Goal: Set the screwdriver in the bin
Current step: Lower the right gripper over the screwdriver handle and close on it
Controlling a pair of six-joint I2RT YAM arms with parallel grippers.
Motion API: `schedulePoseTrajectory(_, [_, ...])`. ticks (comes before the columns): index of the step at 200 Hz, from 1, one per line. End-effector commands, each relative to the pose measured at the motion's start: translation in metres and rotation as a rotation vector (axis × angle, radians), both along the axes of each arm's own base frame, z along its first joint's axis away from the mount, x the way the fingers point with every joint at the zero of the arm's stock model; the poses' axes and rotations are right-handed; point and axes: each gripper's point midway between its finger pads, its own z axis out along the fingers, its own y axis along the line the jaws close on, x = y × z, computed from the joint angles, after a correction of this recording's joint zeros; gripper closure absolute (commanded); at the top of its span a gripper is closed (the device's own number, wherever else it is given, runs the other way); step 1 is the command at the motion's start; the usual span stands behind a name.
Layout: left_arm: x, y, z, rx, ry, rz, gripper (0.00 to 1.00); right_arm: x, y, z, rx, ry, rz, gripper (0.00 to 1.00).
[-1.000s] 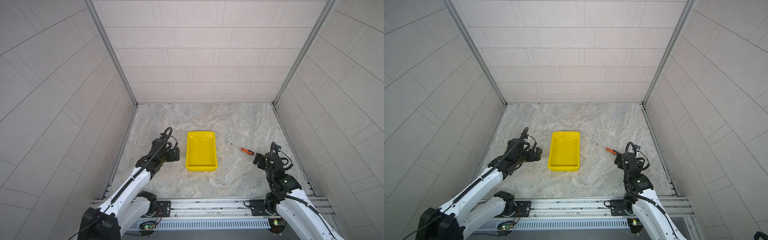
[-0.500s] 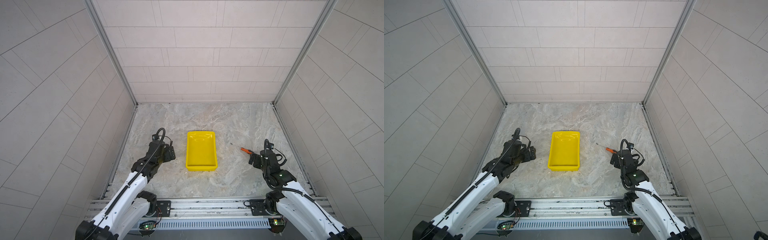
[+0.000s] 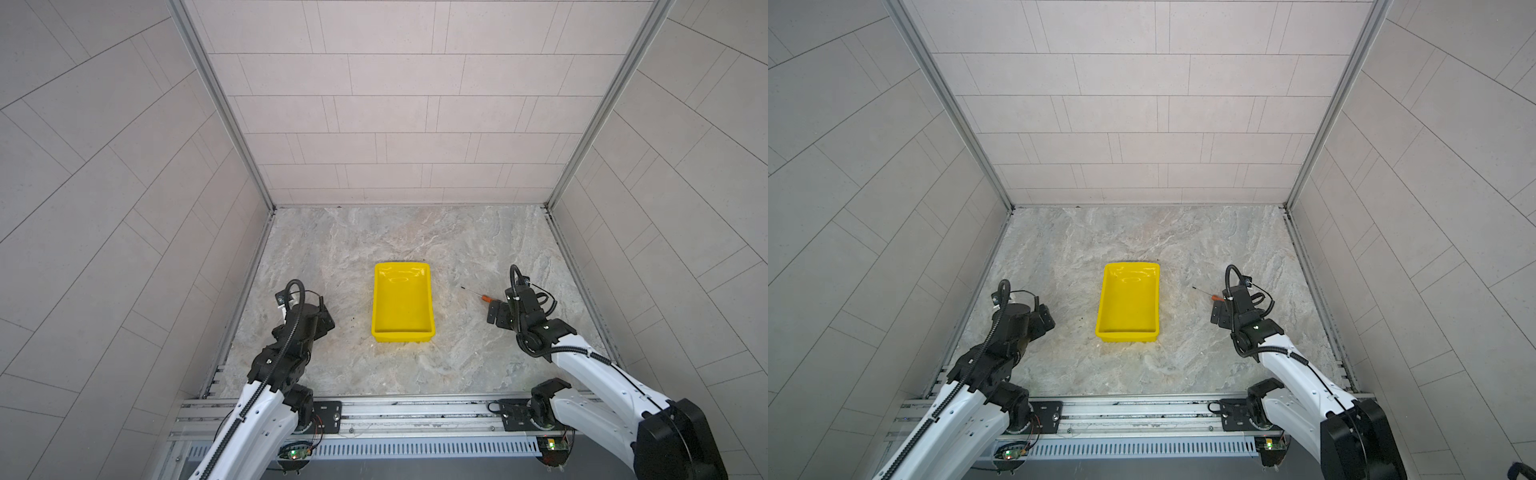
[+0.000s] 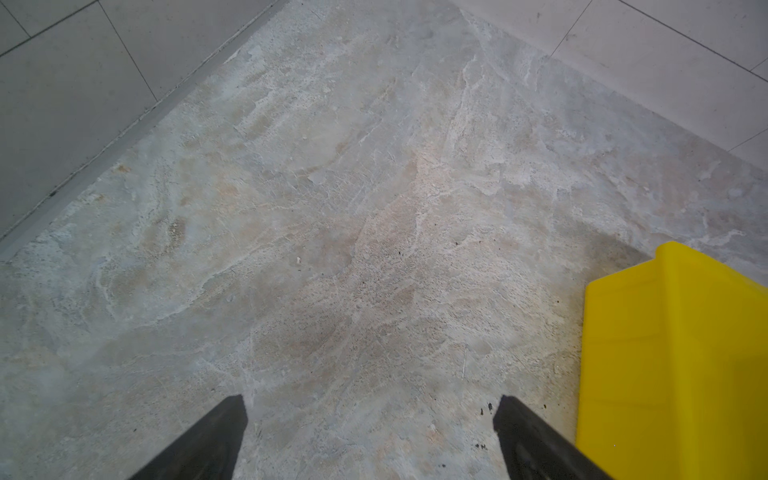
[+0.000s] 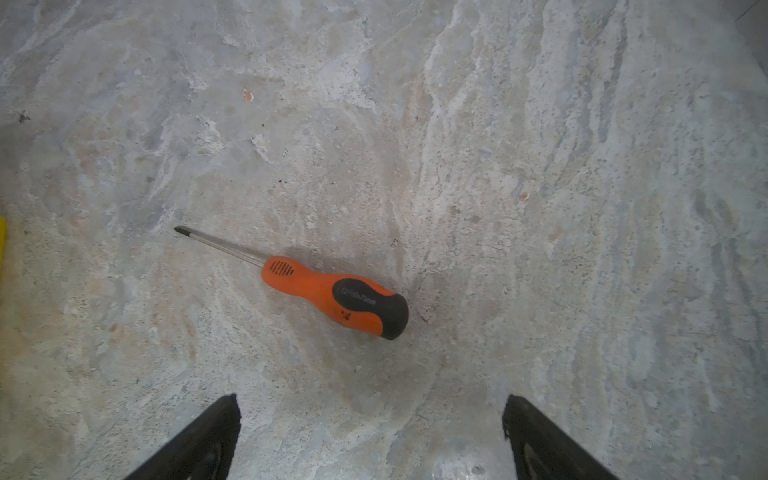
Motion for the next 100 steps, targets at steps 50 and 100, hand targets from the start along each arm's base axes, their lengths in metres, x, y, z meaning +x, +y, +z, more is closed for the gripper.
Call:
schedulePoseTrajectory(50, [-0.004,0.006,-0.001,-0.011,-0.033,0.038,0.00,0.037,0.031,0.016,-0.016,0.253,0.171,0.00])
schedulePoseTrajectory(100, [-0.004,0.005,-0.003,-0.012,-0.027,0.035,0.00,0.041,0.031,-0.011,-0.075,0.531,0.165,0.04])
